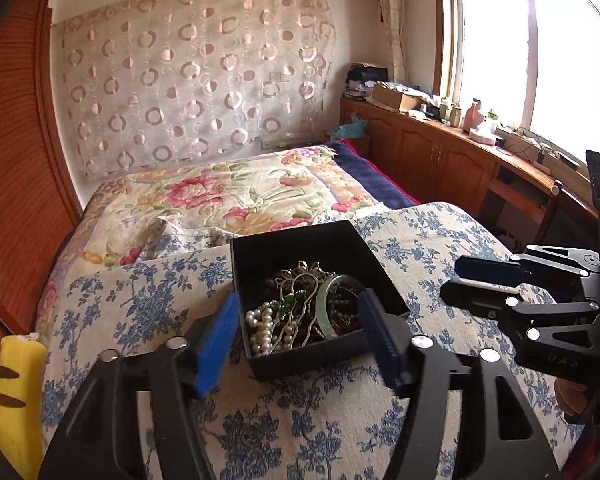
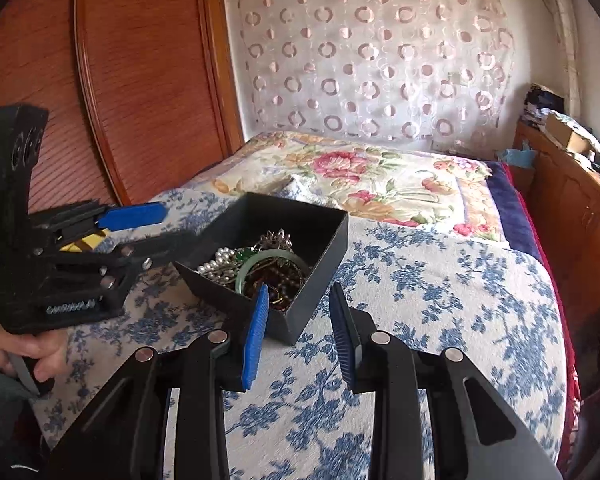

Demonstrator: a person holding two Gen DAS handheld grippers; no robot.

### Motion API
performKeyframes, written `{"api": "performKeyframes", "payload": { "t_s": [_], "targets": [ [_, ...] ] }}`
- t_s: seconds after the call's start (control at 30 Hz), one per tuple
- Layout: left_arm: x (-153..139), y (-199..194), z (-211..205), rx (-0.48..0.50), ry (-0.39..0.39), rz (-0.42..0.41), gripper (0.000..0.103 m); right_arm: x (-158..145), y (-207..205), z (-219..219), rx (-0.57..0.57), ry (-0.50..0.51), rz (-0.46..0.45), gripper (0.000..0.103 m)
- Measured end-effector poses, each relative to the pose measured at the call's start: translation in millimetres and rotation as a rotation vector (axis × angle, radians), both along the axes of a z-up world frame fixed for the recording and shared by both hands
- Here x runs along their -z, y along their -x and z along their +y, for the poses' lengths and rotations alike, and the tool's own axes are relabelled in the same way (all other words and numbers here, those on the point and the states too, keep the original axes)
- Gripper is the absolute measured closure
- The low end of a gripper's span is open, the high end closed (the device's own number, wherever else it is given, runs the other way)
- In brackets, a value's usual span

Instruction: Organize jewelry

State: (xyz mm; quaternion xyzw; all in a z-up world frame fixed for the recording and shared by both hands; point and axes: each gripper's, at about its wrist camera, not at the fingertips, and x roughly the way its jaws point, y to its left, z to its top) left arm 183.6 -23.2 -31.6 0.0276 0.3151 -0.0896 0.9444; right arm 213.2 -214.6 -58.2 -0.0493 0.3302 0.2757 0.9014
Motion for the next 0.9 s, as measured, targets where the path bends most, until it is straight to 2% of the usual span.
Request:
{"api": "performKeyframes", "payload": {
  "t_s": [0.1, 0.2, 0.27, 0.37, 0.53, 0.67, 0.9],
  "targets": [
    [-6, 18, 3, -0.012, 0.007, -0.023, 0.023, -10, 17, -3, 0.029, -0.014, -0.034, 0.059],
    [-9, 32, 5, -0.029, -0.002, -0.019, 0.019, -21, 35, -7, 0.058, -0.036, -0.073, 0.051],
    [-11, 41, 6, -0.045, -0.008, -0.027, 0.013, -27, 47, -10, 0.07, -0.063, -0.079, 0.039],
    [-14, 52, 7, -0.05, -0.002, -0.037, 0.008, -33, 64, -15, 0.091, -0.092, -0.09, 0.031],
    [-12, 64, 10, -0.08, -0.009, -0.033, 0.008, -36, 82, -20, 0.133, -0.087, -0.113, 0.018],
    [-12, 77, 12, -0.111, -0.013, -0.036, 0.008, -37, 92, -25, 0.185, -0.075, -0.139, 0.002],
    [-9, 95, 13, -0.151, -0.037, -0.049, 0.008, -29, 101, -34, 0.261, -0.072, -0.128, 0.002]
  ]
}}
